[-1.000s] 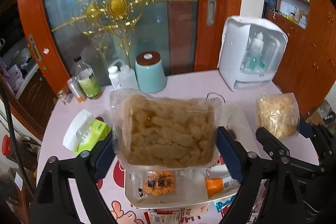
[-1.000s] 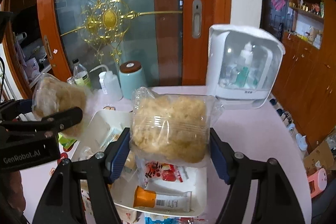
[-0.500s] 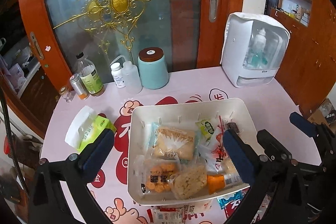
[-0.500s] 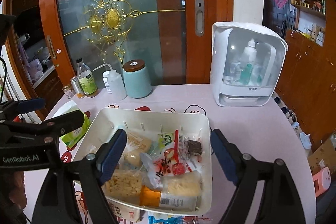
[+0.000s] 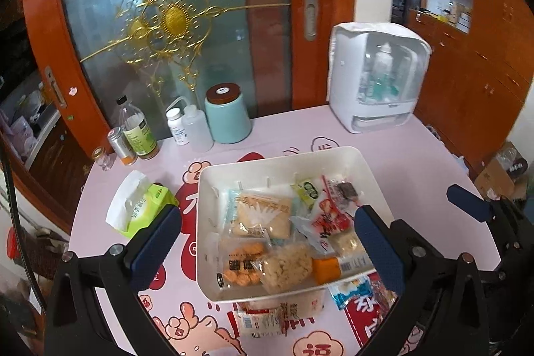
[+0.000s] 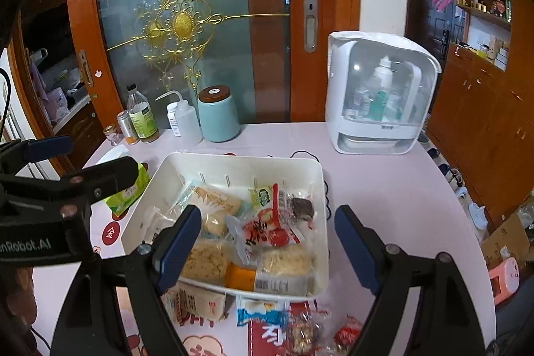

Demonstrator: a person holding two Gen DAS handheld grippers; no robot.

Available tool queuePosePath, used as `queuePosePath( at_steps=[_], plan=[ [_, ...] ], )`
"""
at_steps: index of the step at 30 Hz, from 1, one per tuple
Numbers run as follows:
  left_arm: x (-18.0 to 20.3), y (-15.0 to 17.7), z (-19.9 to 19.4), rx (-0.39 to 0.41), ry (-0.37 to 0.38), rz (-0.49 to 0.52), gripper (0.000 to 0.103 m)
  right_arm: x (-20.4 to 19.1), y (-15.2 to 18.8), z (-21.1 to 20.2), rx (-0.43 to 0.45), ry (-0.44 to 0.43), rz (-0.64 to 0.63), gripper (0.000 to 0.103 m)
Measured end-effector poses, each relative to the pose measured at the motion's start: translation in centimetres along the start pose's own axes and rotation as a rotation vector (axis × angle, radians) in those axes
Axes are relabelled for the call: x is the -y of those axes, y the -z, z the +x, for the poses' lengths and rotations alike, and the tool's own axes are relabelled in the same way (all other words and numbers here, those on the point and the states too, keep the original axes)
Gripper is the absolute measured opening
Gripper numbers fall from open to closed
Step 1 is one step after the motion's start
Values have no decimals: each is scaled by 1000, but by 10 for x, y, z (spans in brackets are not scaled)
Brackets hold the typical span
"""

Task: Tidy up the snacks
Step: 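Move both open tools back over the remaining snacks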

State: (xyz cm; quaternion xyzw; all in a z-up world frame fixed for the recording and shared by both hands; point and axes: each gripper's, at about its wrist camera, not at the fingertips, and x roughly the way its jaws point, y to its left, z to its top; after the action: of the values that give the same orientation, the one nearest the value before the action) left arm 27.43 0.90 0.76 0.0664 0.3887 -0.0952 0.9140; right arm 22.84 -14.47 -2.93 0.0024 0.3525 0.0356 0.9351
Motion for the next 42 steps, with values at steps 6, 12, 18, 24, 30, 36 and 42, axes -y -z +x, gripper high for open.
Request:
queuePosePath(
  at_steps=[6,12,18,24,30,36,42],
  plan=[
    [16,12,-23,20,41,49,103,11,16,-28,-2,38,34,83],
    [34,25,-35,20,93,93,103,36,39,-57,-4,103,75,83],
    [57,41,-30,-15,142,145,103,75,81,-67,-60,200,149,83],
    [85,68,-12,-89,192,200,103,112,130,-62,-152,238,258,83],
    [116,112,15,-156,188,234,103,131,155,-48,-187,230,312,83],
    [149,174,60,-280,146,238,103,142,171,-20,-235,164,373,81],
    [167,215,98,-394,164,179,98,151,181,13,-288,97,414,76]
  ],
)
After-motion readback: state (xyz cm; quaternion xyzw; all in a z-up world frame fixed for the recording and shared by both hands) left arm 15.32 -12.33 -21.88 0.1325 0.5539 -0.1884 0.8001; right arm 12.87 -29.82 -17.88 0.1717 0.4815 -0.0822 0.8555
